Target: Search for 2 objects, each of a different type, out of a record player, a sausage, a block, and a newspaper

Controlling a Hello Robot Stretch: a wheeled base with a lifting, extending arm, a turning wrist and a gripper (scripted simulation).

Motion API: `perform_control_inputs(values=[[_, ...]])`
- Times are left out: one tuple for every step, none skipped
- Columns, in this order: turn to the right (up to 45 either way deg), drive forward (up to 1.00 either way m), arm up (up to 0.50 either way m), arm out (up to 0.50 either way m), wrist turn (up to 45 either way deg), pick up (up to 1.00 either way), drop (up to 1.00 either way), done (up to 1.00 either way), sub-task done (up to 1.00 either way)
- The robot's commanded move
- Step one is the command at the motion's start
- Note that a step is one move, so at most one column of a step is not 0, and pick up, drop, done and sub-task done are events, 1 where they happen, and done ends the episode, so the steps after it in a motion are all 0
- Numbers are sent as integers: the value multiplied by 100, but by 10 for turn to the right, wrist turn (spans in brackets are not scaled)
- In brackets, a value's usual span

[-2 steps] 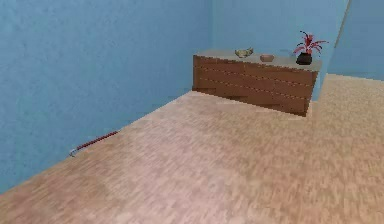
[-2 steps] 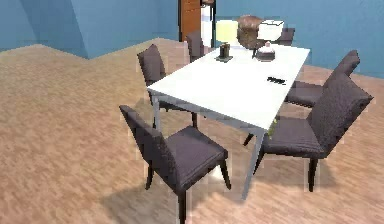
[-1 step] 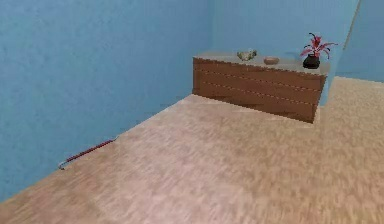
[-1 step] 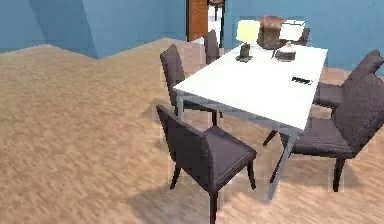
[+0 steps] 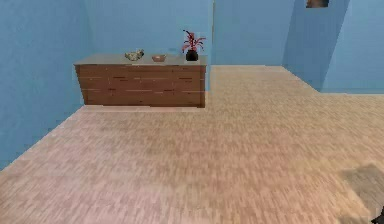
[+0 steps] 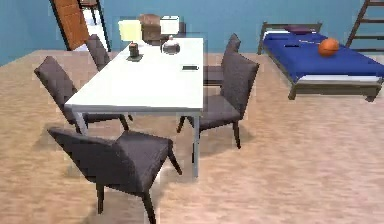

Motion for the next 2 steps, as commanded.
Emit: perform_control_inputs(values=[[0,50,0,0,0,0,0,0,0],[420,0,0,0,0,0,0,0,0]])
